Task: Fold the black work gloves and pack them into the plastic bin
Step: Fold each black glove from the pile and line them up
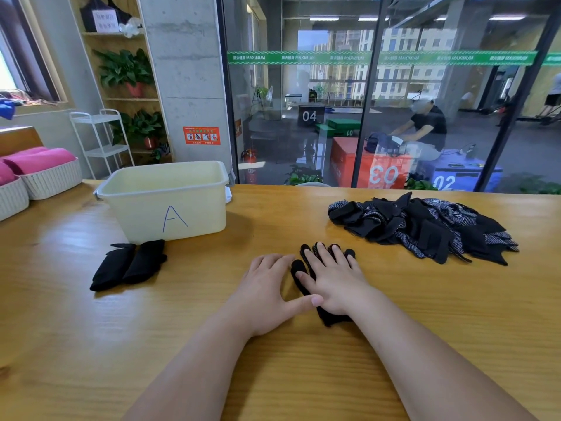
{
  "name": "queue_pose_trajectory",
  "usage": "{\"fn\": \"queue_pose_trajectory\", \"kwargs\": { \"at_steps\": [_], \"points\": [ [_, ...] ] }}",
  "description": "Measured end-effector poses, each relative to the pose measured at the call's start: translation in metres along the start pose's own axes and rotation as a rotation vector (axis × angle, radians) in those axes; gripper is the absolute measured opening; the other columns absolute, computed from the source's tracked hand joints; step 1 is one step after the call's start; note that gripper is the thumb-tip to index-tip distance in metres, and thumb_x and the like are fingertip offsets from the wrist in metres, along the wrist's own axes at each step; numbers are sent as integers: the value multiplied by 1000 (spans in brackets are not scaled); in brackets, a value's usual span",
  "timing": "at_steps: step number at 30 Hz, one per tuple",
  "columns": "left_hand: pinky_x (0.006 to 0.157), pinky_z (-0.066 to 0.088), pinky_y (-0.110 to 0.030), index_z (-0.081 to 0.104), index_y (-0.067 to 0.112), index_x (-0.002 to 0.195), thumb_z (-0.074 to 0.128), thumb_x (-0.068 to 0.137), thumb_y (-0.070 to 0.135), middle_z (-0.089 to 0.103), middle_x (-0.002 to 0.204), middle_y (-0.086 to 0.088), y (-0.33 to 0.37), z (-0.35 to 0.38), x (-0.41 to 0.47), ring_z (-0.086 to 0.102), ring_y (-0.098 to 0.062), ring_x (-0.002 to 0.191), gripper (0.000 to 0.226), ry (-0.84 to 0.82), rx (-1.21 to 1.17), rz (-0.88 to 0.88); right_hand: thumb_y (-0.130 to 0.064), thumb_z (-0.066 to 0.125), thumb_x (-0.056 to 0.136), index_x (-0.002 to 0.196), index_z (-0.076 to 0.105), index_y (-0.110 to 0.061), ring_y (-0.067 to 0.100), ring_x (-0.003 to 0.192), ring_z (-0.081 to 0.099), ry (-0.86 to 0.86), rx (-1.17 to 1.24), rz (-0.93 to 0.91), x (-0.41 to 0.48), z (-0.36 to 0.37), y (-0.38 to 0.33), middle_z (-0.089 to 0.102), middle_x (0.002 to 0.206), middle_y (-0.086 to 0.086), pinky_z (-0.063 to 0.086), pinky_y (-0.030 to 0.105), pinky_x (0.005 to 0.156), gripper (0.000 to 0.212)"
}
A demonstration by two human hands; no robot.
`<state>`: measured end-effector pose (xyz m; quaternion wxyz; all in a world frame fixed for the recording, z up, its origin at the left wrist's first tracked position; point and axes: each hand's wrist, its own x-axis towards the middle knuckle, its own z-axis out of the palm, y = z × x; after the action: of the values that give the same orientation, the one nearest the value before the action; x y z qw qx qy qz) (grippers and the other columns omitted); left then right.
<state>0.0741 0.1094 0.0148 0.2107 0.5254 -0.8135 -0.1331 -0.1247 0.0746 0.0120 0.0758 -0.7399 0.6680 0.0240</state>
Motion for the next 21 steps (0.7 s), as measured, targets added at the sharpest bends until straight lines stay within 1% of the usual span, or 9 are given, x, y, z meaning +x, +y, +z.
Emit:
{"fn": "queue_pose_trajectory", "kwargs": {
  "at_steps": [3, 6, 8, 10, 12, 15, 18, 21],
  "points": [
    [127, 29, -41, 30, 35, 165, 50, 76, 100, 35, 163, 14, 0, 0, -2, 19, -9, 154, 112, -8, -4, 0, -74, 12, 104, 168, -11, -38, 27, 163, -18, -15, 0, -1, -3, -5, -2, -20, 176, -5, -4, 54, 131, 77],
    [127, 31, -43, 32, 34, 165, 48, 78, 99, 35, 163, 14, 0, 0, -3, 19, -10, 154, 109, -8, 10, 3, -71, 12, 106, 169, -3, -38, 22, 163, -17, 4, 89, -48, -15, -11, -2, -17, 177, -7, -4, 51, 132, 73],
    [127, 31, -43, 35, 33, 164, 49, 84, 93, 36, 164, 14, -1, 0, -3, 20, -10, 154, 101, 7, 19, 15, -66, 16, 108, 169, 3, -39, 18, 163, -16, 34, 125, -90, -29, -17, 3, -16, 176, -10, -3, 48, 133, 68],
    [127, 30, -43, 38, 32, 163, 51, 91, 85, 35, 165, 16, -1, 2, -1, 20, -9, 155, 90, 6, 33, 38, -63, 24, 110, 169, 4, -39, 16, 162, -17, 43, 71, -115, -48, -22, 14, -18, 176, -10, -2, 47, 133, 67],
    [129, 27, -45, 40, 32, 163, 51, 96, 78, 33, 168, 18, 0, 6, 1, 18, -9, 158, 81, -38, 34, 61, -64, 29, 109, 169, 2, -40, 15, 162, -17, 13, 13, -117, -66, -23, 28, -19, 175, -10, -2, 45, 133, 70],
    [132, 19, -45, 39, 32, 164, 48, 100, 74, 27, 172, 19, 5, 11, 3, 13, -10, 161, 77, -124, 92, 83, -71, 24, 106, 167, -1, -46, 10, 161, -17, -72, 37, -143, -81, -15, 41, -18, 175, -12, -4, 43, 133, 71],
    [133, 15, -43, 40, 28, 164, 44, 104, 70, 27, 173, 15, 8, 11, 3, 12, -9, 162, 73, -96, 120, 72, -76, 18, 102, 166, -2, -50, 3, 159, -21, -10, 91, -210, -87, -4, 51, -18, 174, -17, -4, 41, 133, 72],
    [132, 19, -44, 44, 29, 161, 44, 103, 72, 31, 172, 15, 7, 11, 2, 16, -9, 161, 73, -27, 103, 83, -73, 22, 104, 166, 7, -52, -5, 157, -18, 59, 144, -255, -95, -1, 62, -11, 173, -25, -2, 37, 133, 67]
  ]
}}
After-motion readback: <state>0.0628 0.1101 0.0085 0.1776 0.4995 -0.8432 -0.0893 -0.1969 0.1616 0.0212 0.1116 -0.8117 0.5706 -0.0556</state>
